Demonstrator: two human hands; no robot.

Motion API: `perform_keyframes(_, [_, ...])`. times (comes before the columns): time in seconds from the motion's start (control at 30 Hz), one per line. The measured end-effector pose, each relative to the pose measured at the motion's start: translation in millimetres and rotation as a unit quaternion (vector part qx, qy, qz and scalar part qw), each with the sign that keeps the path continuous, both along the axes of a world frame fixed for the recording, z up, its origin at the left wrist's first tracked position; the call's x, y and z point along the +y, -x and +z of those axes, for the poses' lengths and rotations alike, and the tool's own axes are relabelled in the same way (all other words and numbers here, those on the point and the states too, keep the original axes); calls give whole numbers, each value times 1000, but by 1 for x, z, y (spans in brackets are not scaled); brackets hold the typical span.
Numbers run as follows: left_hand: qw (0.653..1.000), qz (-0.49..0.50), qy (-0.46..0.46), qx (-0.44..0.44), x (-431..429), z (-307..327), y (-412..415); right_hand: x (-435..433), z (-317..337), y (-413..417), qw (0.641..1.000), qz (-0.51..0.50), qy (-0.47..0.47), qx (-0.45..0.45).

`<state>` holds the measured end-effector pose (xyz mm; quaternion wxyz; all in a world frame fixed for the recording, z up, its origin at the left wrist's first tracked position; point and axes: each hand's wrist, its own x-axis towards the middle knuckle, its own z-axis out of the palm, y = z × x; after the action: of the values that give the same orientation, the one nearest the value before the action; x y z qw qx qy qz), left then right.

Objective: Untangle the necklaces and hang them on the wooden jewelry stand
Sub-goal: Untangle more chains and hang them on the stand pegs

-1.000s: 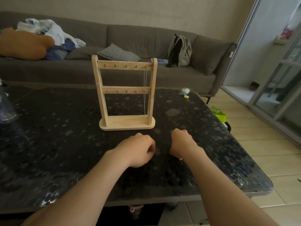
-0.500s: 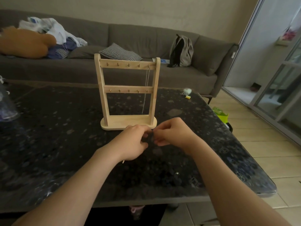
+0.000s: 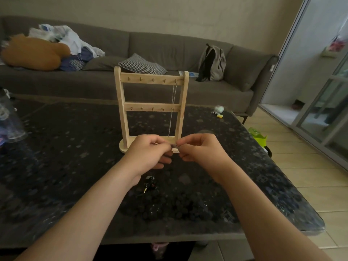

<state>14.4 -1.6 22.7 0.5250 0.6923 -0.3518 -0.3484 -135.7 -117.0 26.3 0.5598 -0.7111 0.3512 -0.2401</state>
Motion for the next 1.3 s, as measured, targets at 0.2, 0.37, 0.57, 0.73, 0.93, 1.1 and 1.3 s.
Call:
perform_keyframes(0.2, [999, -14, 7, 40, -2, 4, 3, 2, -1, -1, 1000, 20, 7, -4])
perform_keyframes(0.37, [998, -13, 9, 54, -4, 5, 2, 5, 0, 0, 998, 52, 4, -29])
perform_keyframes(0.57, [999, 3, 12, 41, -6, 3, 1, 7, 0, 0, 998, 49, 15, -39])
perform_keyframes(0.73, [999, 6, 1, 39, -5, 2, -1, 9, -3, -1, 998, 45, 24, -39])
perform_keyframes(0.93, [999, 31, -4, -18, -4, -4, -3, 11, -6, -9, 997, 4, 80, -11])
perform_keyframes(1.1, [999, 27, -7, -25, -1, -3, -7, 11, -13, -13, 994, 2, 106, 11])
perform_keyframes(1.3, [998, -10, -16, -56, 2, -1, -12, 12, -14, -15, 994, 29, 104, 27])
